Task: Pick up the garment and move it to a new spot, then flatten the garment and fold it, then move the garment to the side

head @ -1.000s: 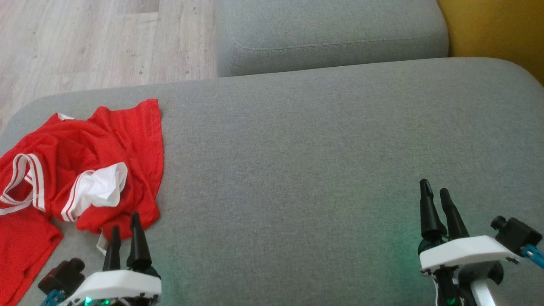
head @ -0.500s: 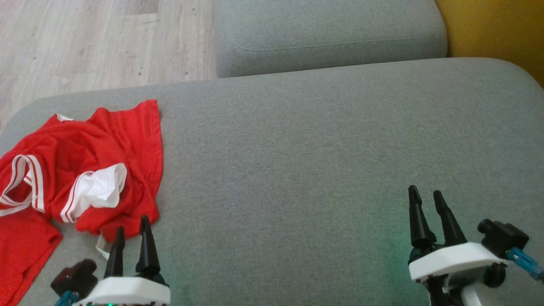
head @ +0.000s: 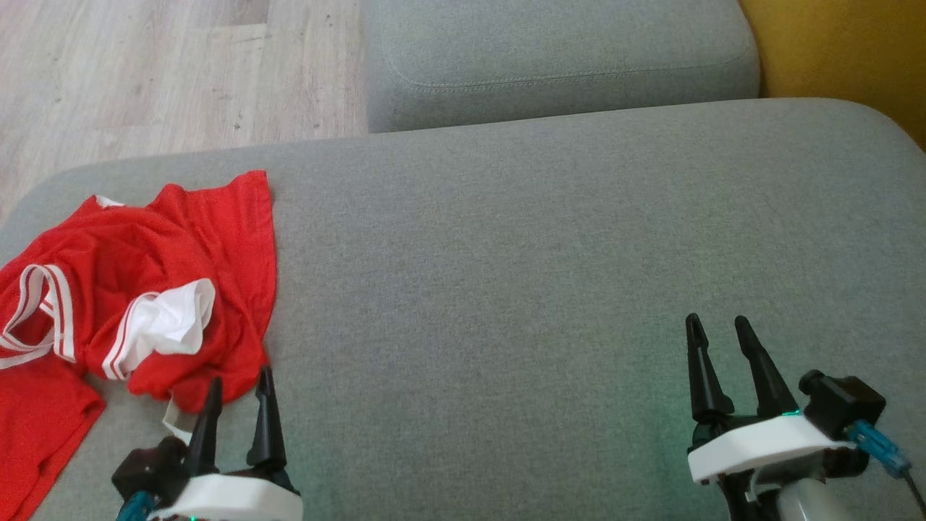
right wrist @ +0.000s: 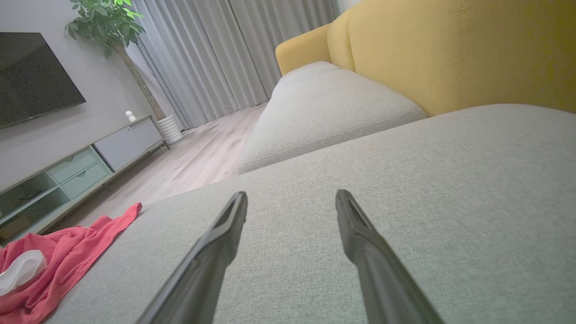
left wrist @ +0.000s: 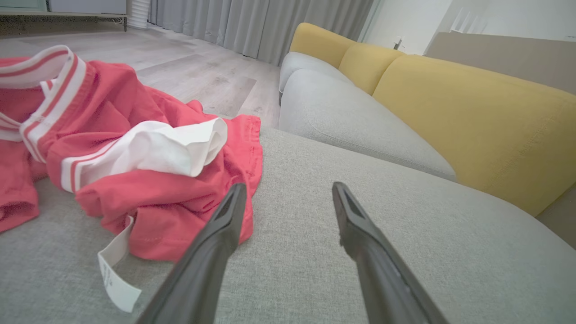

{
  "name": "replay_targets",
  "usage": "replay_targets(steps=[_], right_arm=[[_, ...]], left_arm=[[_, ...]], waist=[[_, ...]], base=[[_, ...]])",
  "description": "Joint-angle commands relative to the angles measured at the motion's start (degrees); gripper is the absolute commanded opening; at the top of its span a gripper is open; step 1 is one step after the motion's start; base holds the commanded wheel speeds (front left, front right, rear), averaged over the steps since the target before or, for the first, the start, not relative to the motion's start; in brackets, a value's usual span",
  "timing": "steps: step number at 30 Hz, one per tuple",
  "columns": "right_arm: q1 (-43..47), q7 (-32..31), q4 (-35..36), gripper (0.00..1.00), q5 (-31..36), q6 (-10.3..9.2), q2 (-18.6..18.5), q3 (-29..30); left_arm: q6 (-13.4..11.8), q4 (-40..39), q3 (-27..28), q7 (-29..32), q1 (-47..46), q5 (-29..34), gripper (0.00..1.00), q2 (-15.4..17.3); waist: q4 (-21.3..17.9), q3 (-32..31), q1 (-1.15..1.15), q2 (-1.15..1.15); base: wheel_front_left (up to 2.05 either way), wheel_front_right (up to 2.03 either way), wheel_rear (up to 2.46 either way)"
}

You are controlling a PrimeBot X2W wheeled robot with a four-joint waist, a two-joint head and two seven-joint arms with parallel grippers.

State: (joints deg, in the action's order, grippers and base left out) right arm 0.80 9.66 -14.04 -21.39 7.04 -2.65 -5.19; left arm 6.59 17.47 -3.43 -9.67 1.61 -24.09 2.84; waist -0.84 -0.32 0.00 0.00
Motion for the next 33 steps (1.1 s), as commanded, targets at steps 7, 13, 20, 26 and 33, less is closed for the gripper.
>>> replay_targets(steps=[7, 13, 20, 26, 33], right_arm=[[-1.8, 2.1, 1.7, 1.00, 5.0, 0.38, -0.5, -0.9], [-1.9, 3.2, 1.0, 1.00, 7.4, 0.40, -0.4, -1.1], [-1.8, 4.3, -0.3, 1.00, 9.8, 0.43, -0.4, -1.5], [-1.9, 5.3, -1.0, 1.00, 13.0, 0.45, -0.4, -2.2], [-1.7, 5.3, -2.0, 1.00, 11.6, 0.45, -0.3, -1.9]], left_arm=[[0.3, -1.2, 1.7, -2.1, -0.9, 5.9, 1.00, 0.6], [0.4, 0.5, 2.2, -3.1, -0.9, 9.2, 1.00, 0.6], [0.5, 2.1, 3.4, -4.3, -0.6, 13.3, 1.00, 0.6], [0.6, 3.2, 4.2, -5.3, -0.8, 16.9, 1.00, 0.7], [0.7, 4.4, 4.6, -5.3, -1.0, 16.2, 1.00, 0.6]], waist=[[0.1, 0.1, 0.00, 0.00], [0.0, 0.2, 0.00, 0.00], [-0.1, 0.0, 0.00, 0.00], [0.0, 0.0, 0.00, 0.00], [0.1, -0.1, 0.00, 0.00]], base=[[0.00, 0.00, 0.00], [0.00, 0.00, 0.00], [0.00, 0.00, 0.00], [0.00, 0.00, 0.00], [0.00, 0.00, 0.00]])
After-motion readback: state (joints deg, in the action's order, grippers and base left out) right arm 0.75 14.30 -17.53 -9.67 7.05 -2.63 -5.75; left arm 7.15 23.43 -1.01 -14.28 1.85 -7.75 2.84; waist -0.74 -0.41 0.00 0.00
